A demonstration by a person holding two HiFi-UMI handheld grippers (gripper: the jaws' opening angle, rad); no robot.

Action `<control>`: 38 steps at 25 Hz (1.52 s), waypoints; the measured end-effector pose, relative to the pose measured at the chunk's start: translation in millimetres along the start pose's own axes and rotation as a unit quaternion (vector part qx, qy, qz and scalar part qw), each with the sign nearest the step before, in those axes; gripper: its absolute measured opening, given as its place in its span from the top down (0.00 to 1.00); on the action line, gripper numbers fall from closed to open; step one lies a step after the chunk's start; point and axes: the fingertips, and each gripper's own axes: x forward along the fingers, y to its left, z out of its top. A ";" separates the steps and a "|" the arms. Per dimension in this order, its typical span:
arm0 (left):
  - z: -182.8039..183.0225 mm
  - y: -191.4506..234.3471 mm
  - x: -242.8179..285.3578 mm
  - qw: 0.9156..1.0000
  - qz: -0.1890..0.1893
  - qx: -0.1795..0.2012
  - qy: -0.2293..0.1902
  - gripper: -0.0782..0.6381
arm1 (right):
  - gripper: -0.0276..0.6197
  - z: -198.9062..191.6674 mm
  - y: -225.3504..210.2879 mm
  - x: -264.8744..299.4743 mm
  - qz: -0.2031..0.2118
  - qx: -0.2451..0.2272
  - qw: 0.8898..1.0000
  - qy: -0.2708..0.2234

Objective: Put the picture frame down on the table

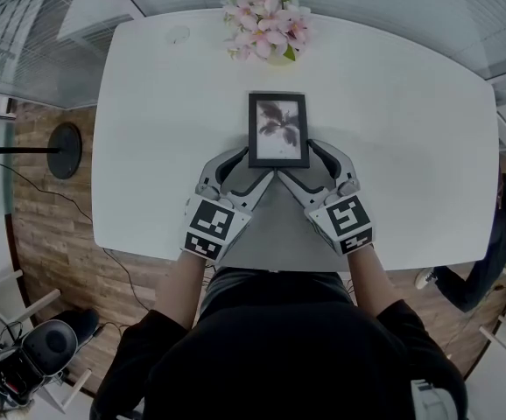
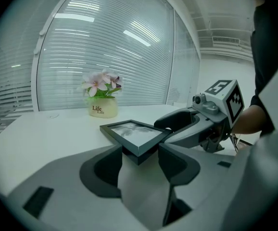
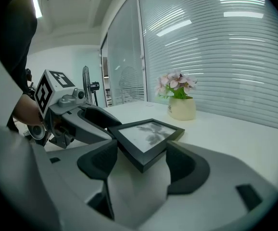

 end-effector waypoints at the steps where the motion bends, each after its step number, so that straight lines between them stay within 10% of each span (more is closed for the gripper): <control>1: -0.3 0.5 0.5 1.000 0.001 0.000 0.002 0.55 | 0.46 -0.2 -0.4 0.7 0.000 -0.001 1.000 0.001; 38: -32.1 9.8 21.0 0.989 0.033 0.036 0.142 0.57 | 0.46 -29.4 -7.8 21.4 -0.005 -0.033 0.994 0.102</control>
